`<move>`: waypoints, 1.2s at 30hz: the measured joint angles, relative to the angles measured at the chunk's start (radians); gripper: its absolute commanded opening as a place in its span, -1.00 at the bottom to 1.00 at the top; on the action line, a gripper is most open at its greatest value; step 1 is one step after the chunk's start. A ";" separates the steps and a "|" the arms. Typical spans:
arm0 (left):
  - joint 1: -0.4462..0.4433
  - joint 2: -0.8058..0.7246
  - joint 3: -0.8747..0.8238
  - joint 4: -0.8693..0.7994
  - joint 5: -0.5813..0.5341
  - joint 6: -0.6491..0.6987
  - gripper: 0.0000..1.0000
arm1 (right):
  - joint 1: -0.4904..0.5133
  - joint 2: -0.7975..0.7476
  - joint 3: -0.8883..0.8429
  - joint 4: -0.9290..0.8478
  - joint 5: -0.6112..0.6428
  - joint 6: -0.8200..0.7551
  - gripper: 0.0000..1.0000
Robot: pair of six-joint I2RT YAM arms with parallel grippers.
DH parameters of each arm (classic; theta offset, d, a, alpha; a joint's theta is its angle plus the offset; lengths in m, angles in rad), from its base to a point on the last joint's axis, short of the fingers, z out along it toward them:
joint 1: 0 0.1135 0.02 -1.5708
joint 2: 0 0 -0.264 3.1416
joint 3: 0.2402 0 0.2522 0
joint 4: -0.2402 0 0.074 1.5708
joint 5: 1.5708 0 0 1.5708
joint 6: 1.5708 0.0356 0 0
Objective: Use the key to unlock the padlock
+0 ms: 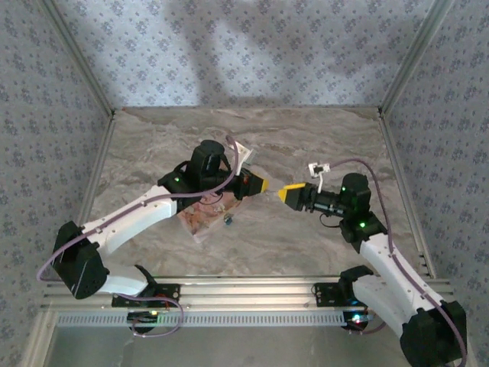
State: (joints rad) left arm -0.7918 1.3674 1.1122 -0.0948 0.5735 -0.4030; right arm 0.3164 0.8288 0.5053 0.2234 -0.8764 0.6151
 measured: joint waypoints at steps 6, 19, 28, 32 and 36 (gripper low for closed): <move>0.000 0.000 0.002 0.000 0.042 0.002 -1.00 | 0.063 0.009 0.000 0.021 -0.020 -0.037 0.04; 0.000 0.002 0.002 0.001 0.069 0.002 -1.00 | 0.105 0.092 0.009 0.042 -0.018 -0.056 -0.12; 0.000 0.002 0.002 0.001 0.069 0.002 -1.00 | 0.118 0.097 0.027 0.058 -0.018 -0.056 -0.17; 0.000 0.002 0.002 0.001 0.069 0.002 -1.00 | 0.124 0.097 0.046 0.061 -0.018 -0.056 -0.22; 0.000 0.003 0.002 0.001 0.069 0.002 -1.00 | 0.137 0.104 0.060 0.063 -0.018 -0.059 -0.26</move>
State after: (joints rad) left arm -0.7918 1.3705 1.1137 -0.0937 0.6430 -0.4007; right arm 0.4534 0.9325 0.5652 0.2859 -0.8940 0.5560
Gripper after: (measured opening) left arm 0.057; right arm 0.377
